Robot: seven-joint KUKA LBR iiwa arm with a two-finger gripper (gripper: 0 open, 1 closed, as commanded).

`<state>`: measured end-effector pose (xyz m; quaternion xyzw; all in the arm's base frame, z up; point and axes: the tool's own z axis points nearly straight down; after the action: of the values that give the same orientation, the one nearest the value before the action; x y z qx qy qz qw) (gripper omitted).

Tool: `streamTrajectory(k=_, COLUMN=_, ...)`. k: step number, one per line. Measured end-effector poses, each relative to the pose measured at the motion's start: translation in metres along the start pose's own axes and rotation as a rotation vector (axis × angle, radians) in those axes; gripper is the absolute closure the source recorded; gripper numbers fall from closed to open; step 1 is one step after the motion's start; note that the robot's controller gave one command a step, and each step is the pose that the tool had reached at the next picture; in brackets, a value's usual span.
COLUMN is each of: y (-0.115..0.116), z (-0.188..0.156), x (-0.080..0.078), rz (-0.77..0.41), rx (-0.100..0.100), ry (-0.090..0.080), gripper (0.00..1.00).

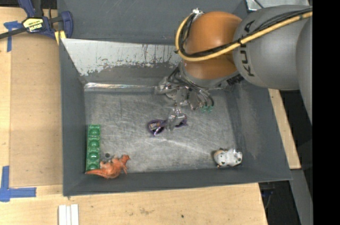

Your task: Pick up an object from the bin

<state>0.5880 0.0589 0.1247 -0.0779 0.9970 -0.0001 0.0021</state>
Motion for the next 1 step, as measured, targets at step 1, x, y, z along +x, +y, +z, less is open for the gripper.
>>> streamTrajectory(k=1, y=-0.0092, z=0.0390, x=0.0086, rz=0.137, rx=-0.001, ry=0.001, gripper=0.00)
